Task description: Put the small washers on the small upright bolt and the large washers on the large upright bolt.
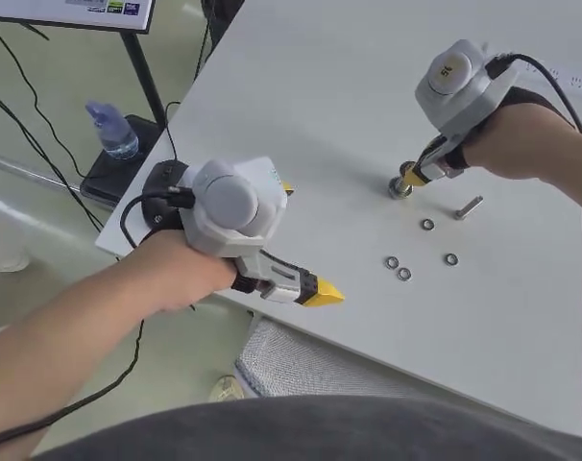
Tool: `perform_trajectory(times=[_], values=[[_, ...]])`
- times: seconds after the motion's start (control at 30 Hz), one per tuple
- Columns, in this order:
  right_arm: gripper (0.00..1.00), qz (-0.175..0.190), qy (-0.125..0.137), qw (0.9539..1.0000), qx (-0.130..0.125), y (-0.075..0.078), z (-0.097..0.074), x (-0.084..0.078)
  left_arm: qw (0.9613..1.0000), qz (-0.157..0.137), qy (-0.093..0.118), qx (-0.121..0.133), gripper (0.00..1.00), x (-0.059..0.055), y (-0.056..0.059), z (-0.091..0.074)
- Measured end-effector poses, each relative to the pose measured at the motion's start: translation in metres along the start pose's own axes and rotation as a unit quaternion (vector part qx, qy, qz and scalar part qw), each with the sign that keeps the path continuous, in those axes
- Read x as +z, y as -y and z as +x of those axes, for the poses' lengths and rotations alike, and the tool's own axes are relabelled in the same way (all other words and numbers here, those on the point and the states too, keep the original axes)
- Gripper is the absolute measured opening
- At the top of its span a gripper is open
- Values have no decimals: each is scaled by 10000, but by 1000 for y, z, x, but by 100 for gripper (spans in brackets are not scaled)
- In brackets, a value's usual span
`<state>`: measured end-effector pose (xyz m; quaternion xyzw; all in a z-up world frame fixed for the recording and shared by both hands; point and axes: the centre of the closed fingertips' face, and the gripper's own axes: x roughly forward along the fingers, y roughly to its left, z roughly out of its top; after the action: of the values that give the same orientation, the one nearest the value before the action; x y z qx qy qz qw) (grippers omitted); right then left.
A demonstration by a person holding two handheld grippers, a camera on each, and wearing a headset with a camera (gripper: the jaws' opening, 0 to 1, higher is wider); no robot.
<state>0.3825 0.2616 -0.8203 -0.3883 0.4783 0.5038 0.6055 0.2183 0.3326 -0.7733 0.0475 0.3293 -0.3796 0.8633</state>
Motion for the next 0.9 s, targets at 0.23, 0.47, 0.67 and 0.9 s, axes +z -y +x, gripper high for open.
perform_trajectory(times=[0.23, 0.47, 0.67, 0.9], values=[[21, 13, -19, 10000, 9, 0, 2, 0, 10000, -14, 2, -6, 92, 0, -1, 1], [21, -4, -66, 10000, 40, 1, 10, 0, 10000, -23, -17, -16, 91, 1, 0, 1], [21, -20, -120, 9999, 47, 5, 12, -2, 10000, 30, 3, -19, 91, 6, 0, 0], [21, -25, -176, 9998, 75, 8, 22, -3, 10000, 55, 25, -26, 91, 10, 0, 1]])
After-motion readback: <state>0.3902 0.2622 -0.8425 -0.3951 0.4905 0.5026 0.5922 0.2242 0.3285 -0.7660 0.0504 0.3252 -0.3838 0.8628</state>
